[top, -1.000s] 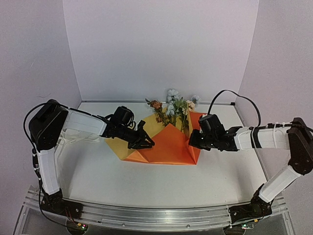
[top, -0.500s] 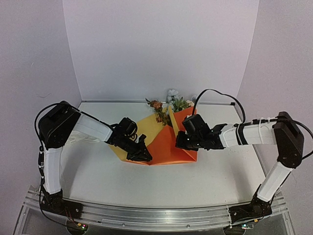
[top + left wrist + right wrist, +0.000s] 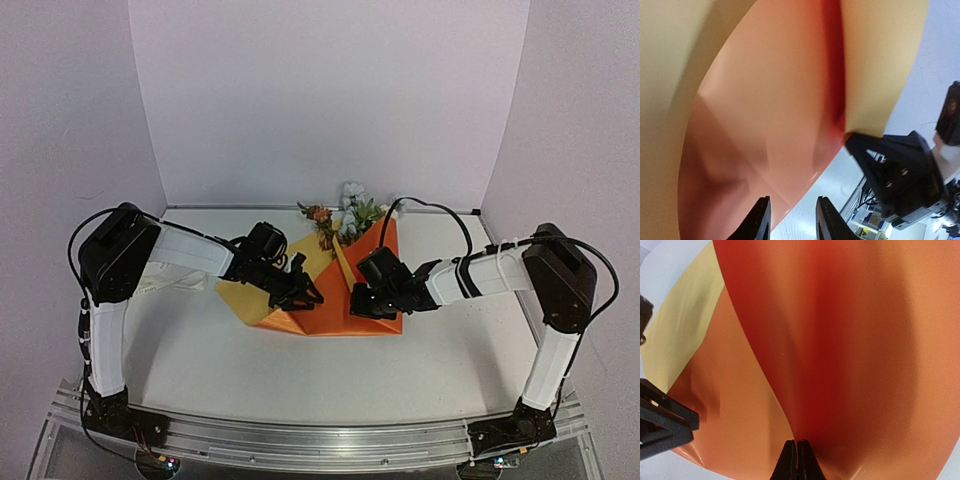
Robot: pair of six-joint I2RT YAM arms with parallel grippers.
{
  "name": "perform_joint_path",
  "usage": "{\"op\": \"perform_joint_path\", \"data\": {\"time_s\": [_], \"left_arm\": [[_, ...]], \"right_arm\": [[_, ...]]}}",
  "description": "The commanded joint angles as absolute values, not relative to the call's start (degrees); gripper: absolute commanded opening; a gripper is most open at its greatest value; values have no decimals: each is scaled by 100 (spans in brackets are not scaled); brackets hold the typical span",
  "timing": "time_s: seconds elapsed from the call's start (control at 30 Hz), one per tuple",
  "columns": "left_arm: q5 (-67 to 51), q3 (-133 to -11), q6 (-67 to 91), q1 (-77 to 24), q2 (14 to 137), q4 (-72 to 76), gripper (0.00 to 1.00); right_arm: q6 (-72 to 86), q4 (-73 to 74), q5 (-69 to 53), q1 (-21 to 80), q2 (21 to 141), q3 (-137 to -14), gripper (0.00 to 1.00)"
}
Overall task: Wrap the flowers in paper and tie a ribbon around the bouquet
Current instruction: Fold the one-fourth-folded wrapping paper at the center of the board.
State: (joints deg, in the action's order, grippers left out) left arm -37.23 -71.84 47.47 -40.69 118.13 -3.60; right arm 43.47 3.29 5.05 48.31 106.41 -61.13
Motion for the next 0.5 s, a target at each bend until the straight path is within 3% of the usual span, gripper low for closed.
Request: {"op": "perform_joint_path", "data": {"time_s": [0.0,0.3,0.47], "left_arm": [[-3412,-8063,4822,-3912,11648,-227,37],[-3088,-9526,4680,-3858,12513,-572,55],[-2883,-10039,4561,-3858,12892,-912,58]], "right_arm": [[4247,298,576,4852,10676,-6198,5],[4130,82,402,4849,10782,-6143,11],[4104,62,336,4855,10883,-6175,10]]}}
